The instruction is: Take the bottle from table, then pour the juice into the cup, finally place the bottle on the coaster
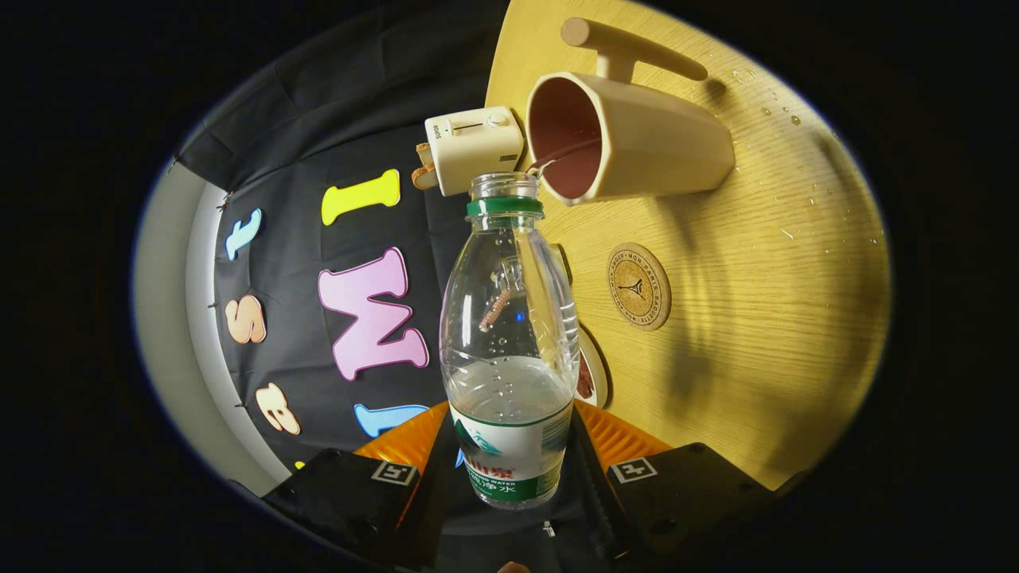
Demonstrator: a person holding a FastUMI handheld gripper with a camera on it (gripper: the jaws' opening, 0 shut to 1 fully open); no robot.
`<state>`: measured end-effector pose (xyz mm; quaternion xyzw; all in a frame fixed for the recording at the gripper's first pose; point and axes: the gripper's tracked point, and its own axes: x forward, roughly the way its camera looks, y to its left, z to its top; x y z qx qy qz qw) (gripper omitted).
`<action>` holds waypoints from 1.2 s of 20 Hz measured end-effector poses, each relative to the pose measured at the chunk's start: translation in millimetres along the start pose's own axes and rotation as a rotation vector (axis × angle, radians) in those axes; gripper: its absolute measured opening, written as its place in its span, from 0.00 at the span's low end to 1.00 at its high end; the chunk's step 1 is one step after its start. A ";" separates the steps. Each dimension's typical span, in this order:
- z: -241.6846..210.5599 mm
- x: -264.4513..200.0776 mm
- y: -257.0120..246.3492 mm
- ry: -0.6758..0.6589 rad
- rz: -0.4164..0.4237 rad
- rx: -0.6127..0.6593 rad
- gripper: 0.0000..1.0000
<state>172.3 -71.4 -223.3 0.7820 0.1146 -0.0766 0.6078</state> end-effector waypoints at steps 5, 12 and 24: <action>-1.0 1.9 4.7 -0.008 0.013 0.019 0.73; -0.5 4.2 9.5 -0.026 0.028 0.058 0.73; 2.1 8.0 20.1 -0.054 0.052 0.130 0.73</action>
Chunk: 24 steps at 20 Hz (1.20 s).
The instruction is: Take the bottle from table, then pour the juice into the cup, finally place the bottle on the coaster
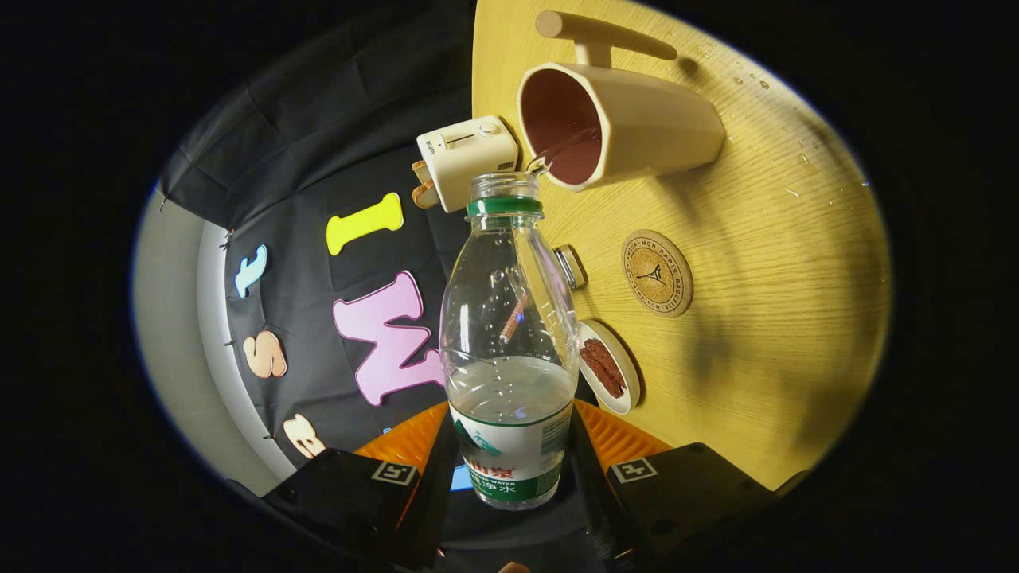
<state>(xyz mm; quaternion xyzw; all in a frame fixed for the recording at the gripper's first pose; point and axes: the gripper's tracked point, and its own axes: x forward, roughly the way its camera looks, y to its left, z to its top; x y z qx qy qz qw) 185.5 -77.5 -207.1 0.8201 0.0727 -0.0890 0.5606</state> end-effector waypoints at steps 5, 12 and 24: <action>3.7 3.2 4.9 -0.014 0.009 0.043 0.73; 1.5 7.6 9.5 -0.021 0.014 0.108 0.73; 16.5 12.6 37.3 -0.059 0.079 0.251 0.73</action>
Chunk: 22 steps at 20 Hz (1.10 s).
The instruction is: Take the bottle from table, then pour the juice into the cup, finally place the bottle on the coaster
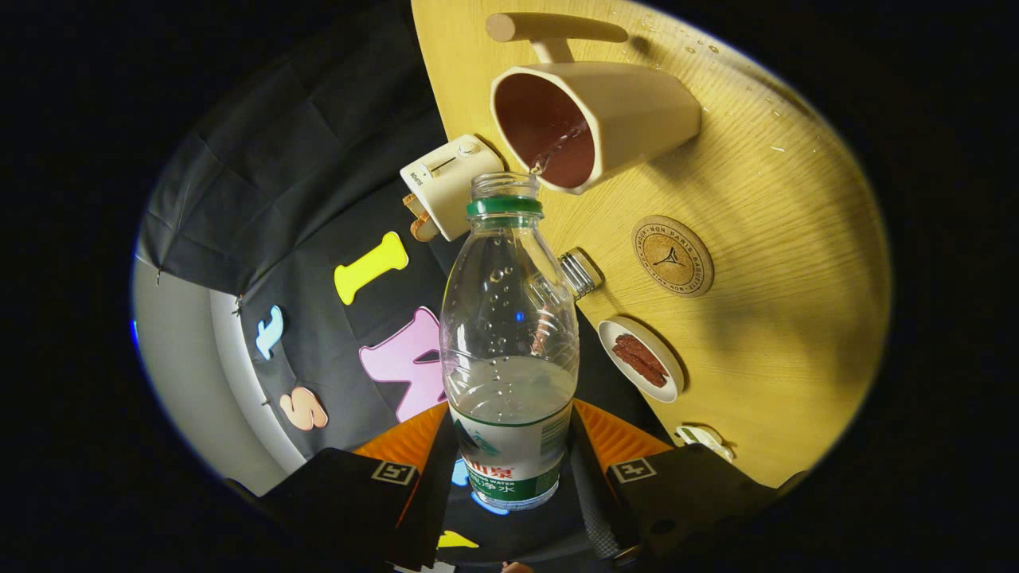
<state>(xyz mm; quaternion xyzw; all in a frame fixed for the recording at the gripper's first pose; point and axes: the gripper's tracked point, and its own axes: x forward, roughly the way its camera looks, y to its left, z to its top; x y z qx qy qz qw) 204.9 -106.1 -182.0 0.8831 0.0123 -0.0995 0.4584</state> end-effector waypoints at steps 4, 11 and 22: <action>-0.4 1.5 12.9 -0.009 0.048 0.081 0.73; 0.2 2.8 29.8 -0.038 0.089 0.127 0.73; 3.2 4.5 33.3 -0.074 0.096 0.110 0.73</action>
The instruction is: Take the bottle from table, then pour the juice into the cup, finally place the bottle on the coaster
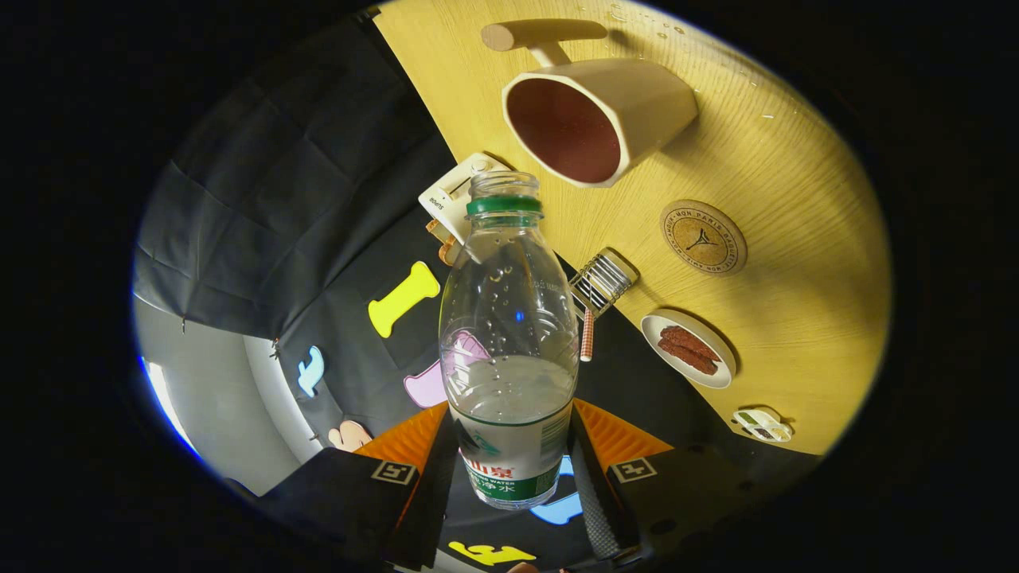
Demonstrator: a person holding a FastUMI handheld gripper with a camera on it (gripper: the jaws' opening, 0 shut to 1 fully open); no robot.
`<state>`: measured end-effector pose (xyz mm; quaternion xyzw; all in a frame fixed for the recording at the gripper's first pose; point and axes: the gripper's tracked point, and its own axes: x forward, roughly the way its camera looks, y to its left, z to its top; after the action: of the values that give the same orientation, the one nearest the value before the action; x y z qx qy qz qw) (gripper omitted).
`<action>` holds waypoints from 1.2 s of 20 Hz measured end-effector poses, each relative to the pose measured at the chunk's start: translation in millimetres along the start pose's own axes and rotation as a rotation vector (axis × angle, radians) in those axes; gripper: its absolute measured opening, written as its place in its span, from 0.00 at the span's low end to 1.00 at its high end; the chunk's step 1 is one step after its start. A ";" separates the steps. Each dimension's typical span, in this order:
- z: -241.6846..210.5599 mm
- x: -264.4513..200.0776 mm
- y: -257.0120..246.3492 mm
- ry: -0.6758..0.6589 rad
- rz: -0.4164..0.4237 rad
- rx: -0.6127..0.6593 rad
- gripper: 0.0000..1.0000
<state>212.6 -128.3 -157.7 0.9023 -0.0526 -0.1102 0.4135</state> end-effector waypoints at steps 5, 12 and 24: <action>3.4 2.2 -12.1 -0.007 -0.036 -0.106 0.73; 1.7 -9.0 -37.5 0.019 -0.074 -0.408 0.73; 16.6 -26.6 -34.6 -0.117 -0.180 -1.424 0.73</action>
<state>182.9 -113.0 -190.4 0.4072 0.0847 -0.1994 0.8873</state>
